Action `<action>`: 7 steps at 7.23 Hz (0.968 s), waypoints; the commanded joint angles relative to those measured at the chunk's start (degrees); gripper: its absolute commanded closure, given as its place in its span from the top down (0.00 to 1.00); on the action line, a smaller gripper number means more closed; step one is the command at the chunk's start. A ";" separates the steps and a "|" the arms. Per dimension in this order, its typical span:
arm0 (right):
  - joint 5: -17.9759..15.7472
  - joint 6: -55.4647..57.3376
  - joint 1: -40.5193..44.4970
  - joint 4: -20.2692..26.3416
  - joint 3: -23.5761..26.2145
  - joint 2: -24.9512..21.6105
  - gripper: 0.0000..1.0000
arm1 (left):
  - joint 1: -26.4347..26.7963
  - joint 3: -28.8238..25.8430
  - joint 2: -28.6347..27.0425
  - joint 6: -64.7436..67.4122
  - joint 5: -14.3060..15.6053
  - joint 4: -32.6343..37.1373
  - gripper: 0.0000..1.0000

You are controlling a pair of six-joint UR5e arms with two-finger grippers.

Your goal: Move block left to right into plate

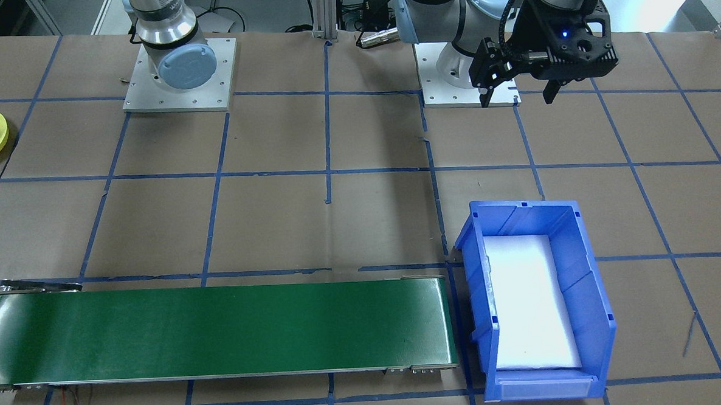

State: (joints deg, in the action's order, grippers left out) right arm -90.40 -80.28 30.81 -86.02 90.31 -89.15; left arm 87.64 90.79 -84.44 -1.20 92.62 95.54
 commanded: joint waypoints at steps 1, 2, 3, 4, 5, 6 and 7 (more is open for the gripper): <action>10.43 0.12 5.12 1.12 0.04 -2.96 1.00 | 0.07 0.00 -0.02 1.28 -0.07 0.00 1.00; 12.68 0.03 8.88 1.47 -0.13 -3.83 1.00 | -0.02 0.09 -0.02 1.29 -0.07 0.00 1.00; 12.88 -0.06 14.40 1.82 -0.48 -4.36 1.00 | 0.07 0.00 -0.02 1.29 -0.07 0.00 1.00; 13.06 0.12 21.33 1.39 -0.66 -4.89 1.00 | 0.07 0.09 -0.02 1.29 -0.07 0.00 1.00; 13.14 0.29 27.66 1.30 -0.75 -4.98 1.00 | 0.07 0.09 -0.02 1.29 -0.07 0.00 1.00; 12.88 1.43 34.08 1.21 -0.66 -4.89 1.00 | 0.07 0.09 -0.02 1.29 -0.07 0.00 1.00; 12.79 8.75 38.93 1.21 -0.75 -4.89 1.00 | 0.07 0.09 -0.02 1.29 -0.07 0.00 1.00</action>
State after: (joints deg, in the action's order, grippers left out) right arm -77.49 -77.37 63.06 -84.76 89.62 -94.02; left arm 87.71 90.87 -84.46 0.09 92.55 95.54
